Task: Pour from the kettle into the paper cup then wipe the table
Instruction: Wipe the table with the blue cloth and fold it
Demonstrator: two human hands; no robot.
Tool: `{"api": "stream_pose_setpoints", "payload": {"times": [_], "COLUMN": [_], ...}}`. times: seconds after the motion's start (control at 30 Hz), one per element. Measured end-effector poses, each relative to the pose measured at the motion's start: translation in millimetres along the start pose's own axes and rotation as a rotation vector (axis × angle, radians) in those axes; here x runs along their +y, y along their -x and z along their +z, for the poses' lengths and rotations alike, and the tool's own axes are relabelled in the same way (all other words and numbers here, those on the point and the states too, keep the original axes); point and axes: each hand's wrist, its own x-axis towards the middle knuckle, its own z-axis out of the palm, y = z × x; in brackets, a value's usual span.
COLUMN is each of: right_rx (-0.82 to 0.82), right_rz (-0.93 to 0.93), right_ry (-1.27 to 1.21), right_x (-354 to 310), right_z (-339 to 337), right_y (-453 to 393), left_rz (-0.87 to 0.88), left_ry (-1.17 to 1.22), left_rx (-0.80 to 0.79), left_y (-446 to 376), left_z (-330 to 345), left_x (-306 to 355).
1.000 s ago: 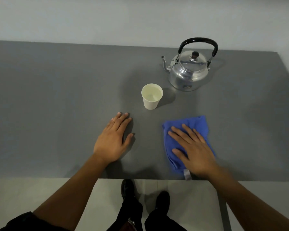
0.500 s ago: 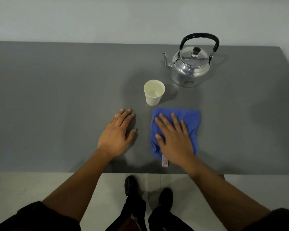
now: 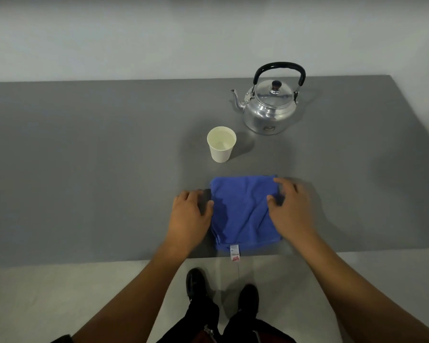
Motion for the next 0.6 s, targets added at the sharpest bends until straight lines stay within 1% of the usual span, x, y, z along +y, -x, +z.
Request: {"api": "stream_pose_setpoints", "payload": {"times": [0.07, 0.13, 0.2, 0.27, 0.3, 0.37, 0.5, 0.57, 0.6], "right_rx": [-0.043, -0.051, -0.034, -0.024, -0.029, -0.045, -0.085, -0.051, -0.025], "right_rz": [0.055, 0.107, 0.183, 0.237, 0.240, 0.225, 0.218, 0.179, 0.156], "right_ry": [0.009, -0.036, -0.103, -0.123, -0.118, -0.094, -0.070, -0.095, -0.124], "right_x": [2, 1, -2, -6, -8, -10, -14, -16, -16], "right_z": [-3, -1, 2, 5, 6, 7, 2, 2, 3], "right_y": [-1, -1, -1, -1, 0, 0, -2, 0, 2], "left_rz": [-0.036, -0.029, 0.012, 0.048, 0.053, 0.052, 0.049, 0.036, 0.018], "left_ry": [-0.014, -0.058, -0.174, -0.351, -0.413, -0.457, -0.410, -0.309, -0.213], "left_rx": [-0.020, -0.030, -0.044, -0.069, -0.071, -0.067, -0.054, -0.022, -0.009], "left_y": [-1, -4, -7, -8, -7, -7, -6, -2, 0], "left_z": [4, 9, 16, 24, 28, 33, 37, 37, 36], "left_x": [8, 16, 24, 34, 38, 44, 51, 53, 53]}}
